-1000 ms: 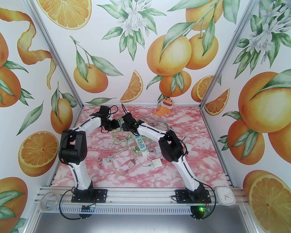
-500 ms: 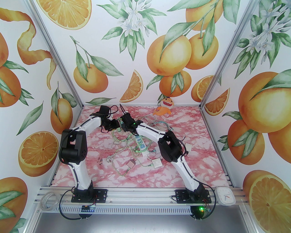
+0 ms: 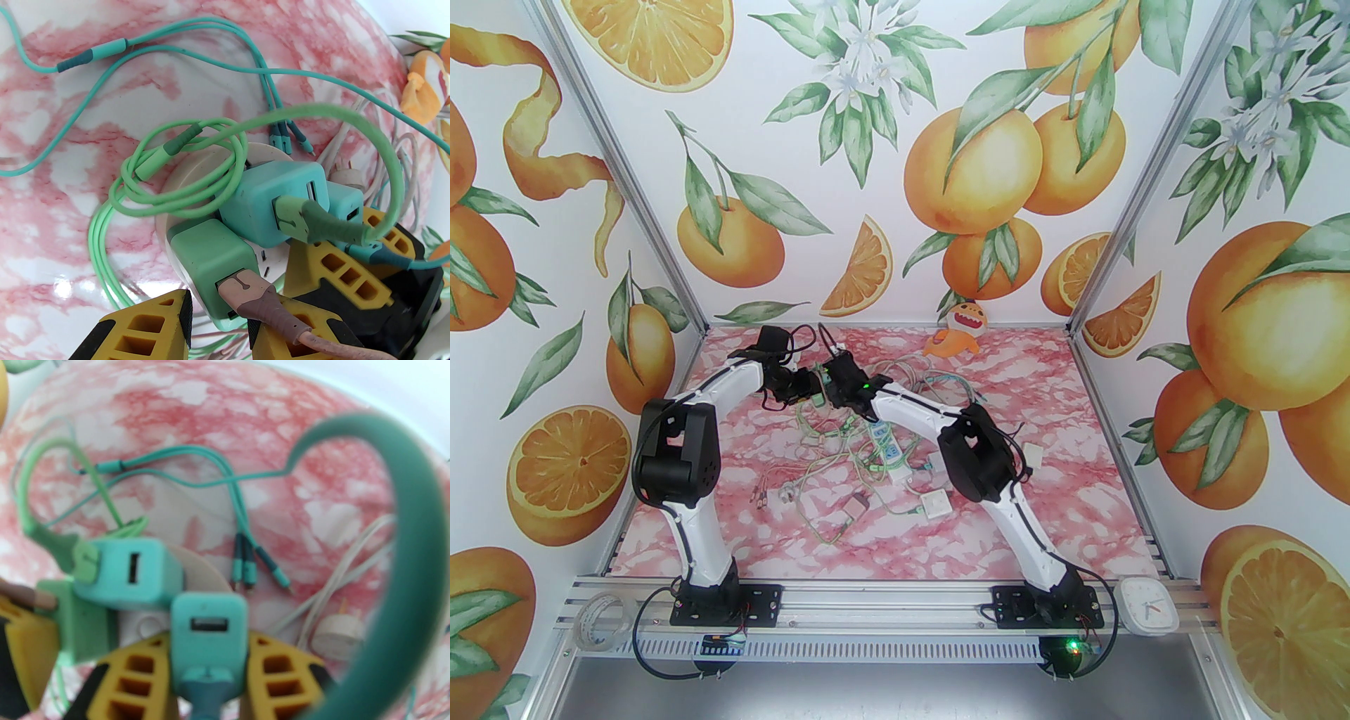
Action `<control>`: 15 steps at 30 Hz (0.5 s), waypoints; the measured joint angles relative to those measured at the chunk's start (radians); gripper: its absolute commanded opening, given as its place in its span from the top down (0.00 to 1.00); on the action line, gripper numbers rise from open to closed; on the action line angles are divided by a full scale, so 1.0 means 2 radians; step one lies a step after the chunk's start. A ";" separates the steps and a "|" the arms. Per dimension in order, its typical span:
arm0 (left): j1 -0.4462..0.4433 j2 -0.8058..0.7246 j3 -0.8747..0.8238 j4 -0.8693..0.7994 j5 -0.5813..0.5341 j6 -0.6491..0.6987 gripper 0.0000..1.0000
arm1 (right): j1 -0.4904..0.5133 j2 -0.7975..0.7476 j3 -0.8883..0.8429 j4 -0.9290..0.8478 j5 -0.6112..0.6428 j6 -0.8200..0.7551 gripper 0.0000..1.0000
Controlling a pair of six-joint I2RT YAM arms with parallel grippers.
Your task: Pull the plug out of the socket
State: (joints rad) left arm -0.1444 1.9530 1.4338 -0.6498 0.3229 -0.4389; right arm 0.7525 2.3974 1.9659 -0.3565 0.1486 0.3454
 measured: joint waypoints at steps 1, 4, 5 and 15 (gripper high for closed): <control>0.000 0.000 0.000 0.001 0.001 0.000 0.66 | -0.004 -0.002 -0.004 0.003 -0.011 0.005 0.85; 0.000 0.001 0.000 0.002 0.002 0.000 0.67 | -0.009 -0.005 -0.008 0.008 -0.031 0.015 0.85; 0.000 0.001 0.000 0.002 0.003 0.000 0.67 | -0.009 -0.005 -0.008 0.008 -0.032 0.016 0.85; 0.000 0.002 0.000 0.002 0.005 0.000 0.67 | 0.023 0.006 0.013 -0.013 0.051 -0.041 0.84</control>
State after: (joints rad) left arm -0.1444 1.9564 1.4342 -0.6468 0.3328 -0.4389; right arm 0.7990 2.4096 1.9911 -0.3824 0.2501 0.2626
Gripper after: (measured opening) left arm 0.333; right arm 0.262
